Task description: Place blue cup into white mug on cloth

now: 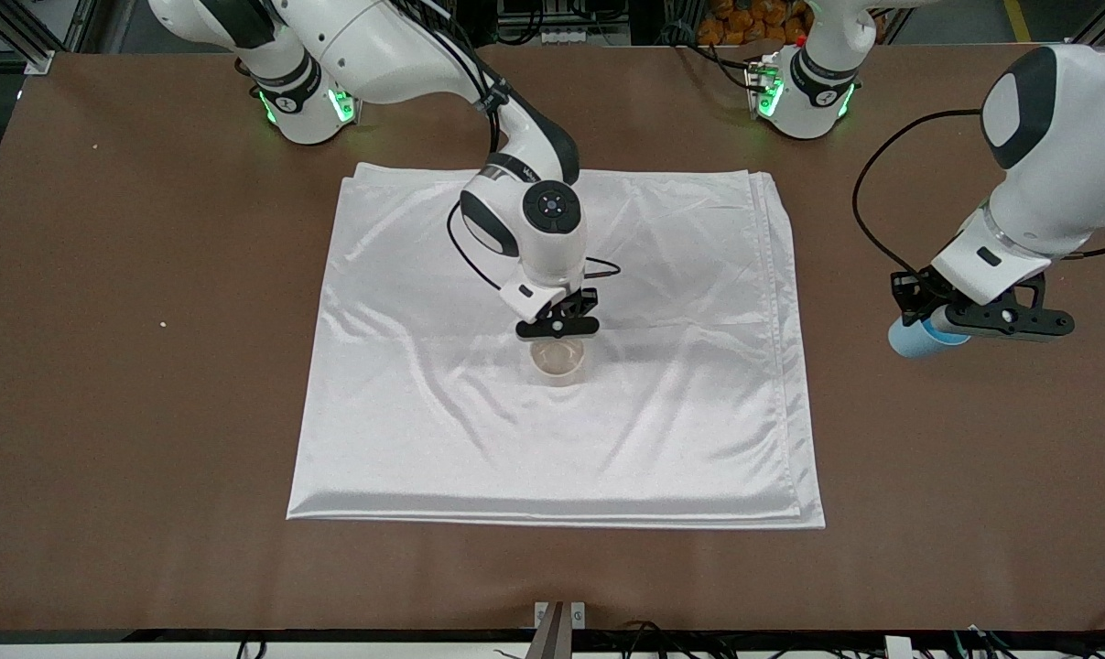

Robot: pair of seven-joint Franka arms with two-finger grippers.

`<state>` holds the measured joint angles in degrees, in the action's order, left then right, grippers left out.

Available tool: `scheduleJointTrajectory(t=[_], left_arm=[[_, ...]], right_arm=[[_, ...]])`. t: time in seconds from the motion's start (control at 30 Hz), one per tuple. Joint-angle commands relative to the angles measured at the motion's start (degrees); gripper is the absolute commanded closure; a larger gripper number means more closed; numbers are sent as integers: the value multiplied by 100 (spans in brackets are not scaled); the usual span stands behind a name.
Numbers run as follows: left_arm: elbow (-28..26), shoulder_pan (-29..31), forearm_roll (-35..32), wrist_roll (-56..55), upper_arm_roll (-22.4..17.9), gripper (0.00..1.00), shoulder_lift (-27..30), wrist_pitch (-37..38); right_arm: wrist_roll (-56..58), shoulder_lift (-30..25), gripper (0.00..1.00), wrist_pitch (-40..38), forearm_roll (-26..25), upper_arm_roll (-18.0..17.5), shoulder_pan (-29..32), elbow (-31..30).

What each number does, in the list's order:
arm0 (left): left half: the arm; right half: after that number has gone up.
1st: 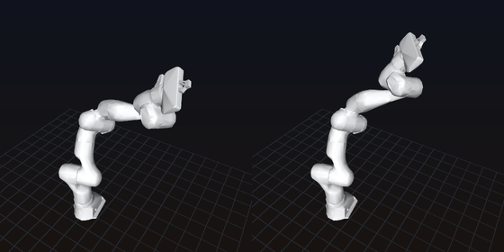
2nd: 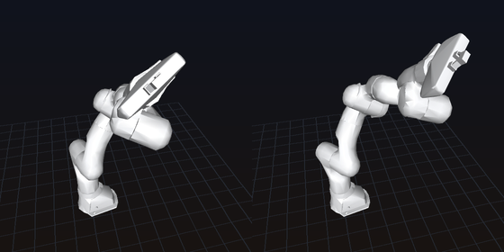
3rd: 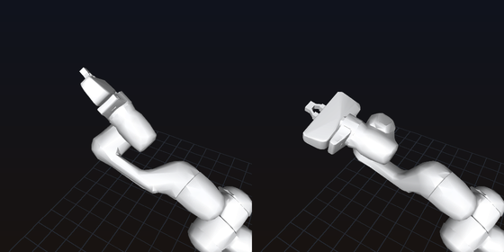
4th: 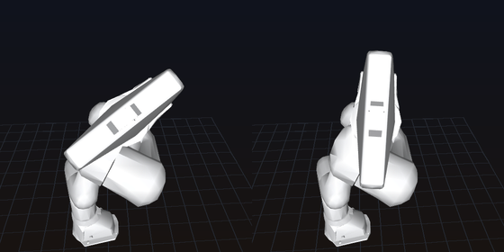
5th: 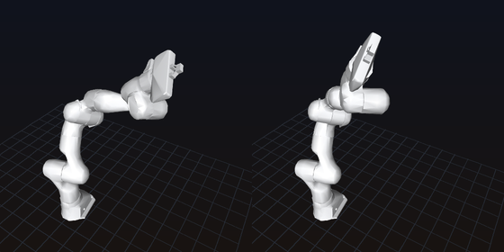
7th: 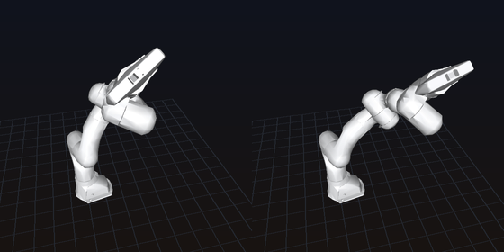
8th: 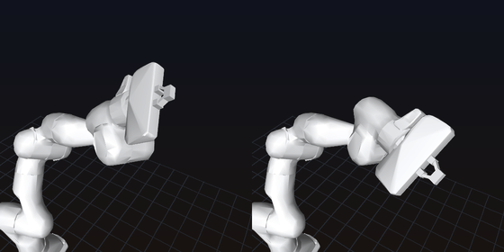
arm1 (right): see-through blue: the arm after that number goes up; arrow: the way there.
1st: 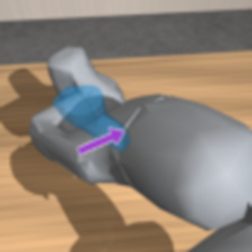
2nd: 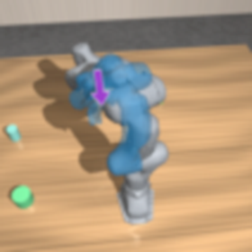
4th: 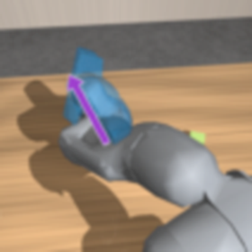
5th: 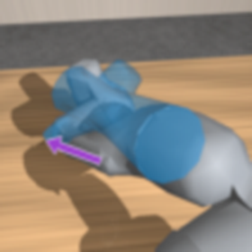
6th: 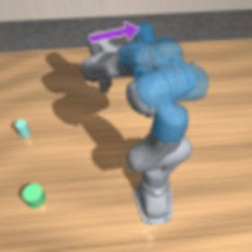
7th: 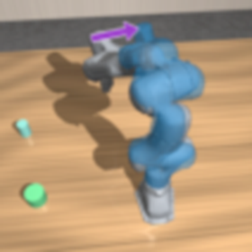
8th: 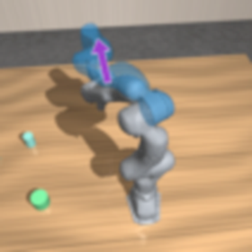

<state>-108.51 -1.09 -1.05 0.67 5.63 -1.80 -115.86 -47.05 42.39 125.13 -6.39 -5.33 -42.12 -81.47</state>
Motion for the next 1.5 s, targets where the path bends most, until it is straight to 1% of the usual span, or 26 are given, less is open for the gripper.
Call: scheduleJointTrajectory(t=[0.0, 0.17, 0.3, 0.4, 0.5, 0.73, 0.83, 1.03, 1.17, 1.47], left_arm=[[198, -49, -97, 3, 131, 100, -136, 116], [321, -67, -97, -58, 333, 100, -259, 116], [356, -93, -89, -76, 404, 100, -260, 116], [391, -224, -80, -102, 465, 100, -329, 116], [558, -339, -62, -94, 474, 100, -444, 116], [778, -813, -97, -163, 465, 100, -655, 116], [954, -1059, -97, -566, 465, 100, -830, 125], [1323, -1604, -141, -1446, 457, 100, -1261, 125], [1665, -1929, -141, -2078, 457, 100, -1612, 125], [2289, -2676, -141, -3265, 404, 100, -2333, 125]], right_arm=[[-147, -11, 0, -129, -117, -29, 63, 149], [-129, -99, 0, -295, -117, -29, 81, 149], [-121, -283, 0, -655, -117, -21, 81, 167], [-103, -520, 0, -875, -100, -20, 195, 158], [-85, -793, 0, -1060, -56, -38, 388, 158], [-94, -1417, 0, -1842, -29, -38, 748, 158], [28, -1637, 0, -2053, -29, -38, 889, 149], [880, -2041, 0, -2510, 15, -64, 1319, 149], [1022, -2322, 0, -2651, 23, -47, 1539, 114], [2085, -2736, 0, -3170, 15, -29, 2181, 97]])
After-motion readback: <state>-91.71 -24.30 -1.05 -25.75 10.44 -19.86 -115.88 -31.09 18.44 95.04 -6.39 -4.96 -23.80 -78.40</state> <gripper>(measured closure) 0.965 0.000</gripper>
